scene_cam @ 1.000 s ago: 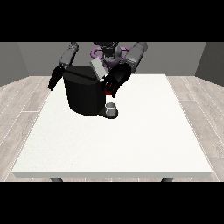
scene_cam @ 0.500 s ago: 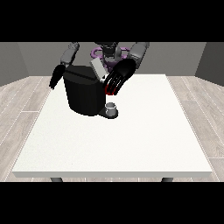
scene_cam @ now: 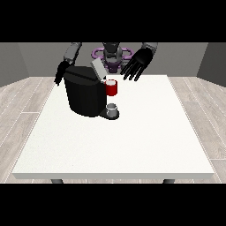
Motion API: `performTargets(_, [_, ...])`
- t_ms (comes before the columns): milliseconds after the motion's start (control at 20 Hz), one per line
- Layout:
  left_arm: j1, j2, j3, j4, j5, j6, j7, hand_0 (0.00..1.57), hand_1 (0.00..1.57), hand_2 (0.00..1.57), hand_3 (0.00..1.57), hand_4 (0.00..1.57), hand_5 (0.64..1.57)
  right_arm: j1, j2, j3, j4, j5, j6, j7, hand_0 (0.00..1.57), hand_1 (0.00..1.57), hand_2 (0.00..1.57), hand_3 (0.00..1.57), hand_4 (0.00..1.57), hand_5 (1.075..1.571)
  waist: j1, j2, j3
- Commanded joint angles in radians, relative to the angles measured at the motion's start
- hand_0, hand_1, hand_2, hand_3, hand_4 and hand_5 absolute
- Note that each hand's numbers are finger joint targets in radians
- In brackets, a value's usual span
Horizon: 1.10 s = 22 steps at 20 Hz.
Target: Insert the coffee pod into the coffee machine and close the lid
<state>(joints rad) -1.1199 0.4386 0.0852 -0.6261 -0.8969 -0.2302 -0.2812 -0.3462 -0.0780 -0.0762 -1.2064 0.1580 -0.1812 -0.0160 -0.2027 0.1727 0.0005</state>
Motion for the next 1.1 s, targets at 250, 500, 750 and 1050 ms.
performTargets(250, [0.237,-0.309,0.221,-0.004,0.324,0.011,-0.041,0.00,0.00,0.00,0.00,0.42,1.571,0.167,0.011,-0.024,0.047,-0.022,-0.002,-0.037,0.00,0.00,0.00,0.00,0.00,1.571,0.157,-0.250,-0.0028])
performTargets(500, [0.413,-0.393,0.327,0.026,0.469,-0.036,-0.098,0.00,0.00,0.00,0.00,0.27,1.571,0.197,0.009,-0.037,0.001,-0.050,0.014,-0.067,0.00,0.00,0.00,0.00,0.00,1.571,0.255,-0.398,-0.0018])
performTargets(750, [0.547,-0.398,0.316,0.042,0.465,-0.044,-0.087,0.00,0.00,0.00,0.00,0.37,1.571,0.183,0.023,0.048,-0.097,-0.072,0.122,-0.006,0.00,0.00,0.00,0.00,0.00,1.571,0.271,-0.498,-0.0010])
performTargets(1050, [0.551,-0.429,0.285,-0.053,0.517,-0.089,-0.033,0.00,0.00,0.00,0.00,0.41,1.571,0.062,-0.103,-0.014,-0.093,-0.086,0.186,0.029,0.00,0.00,0.00,0.00,0.25,1.571,0.357,-0.457,-0.0001])
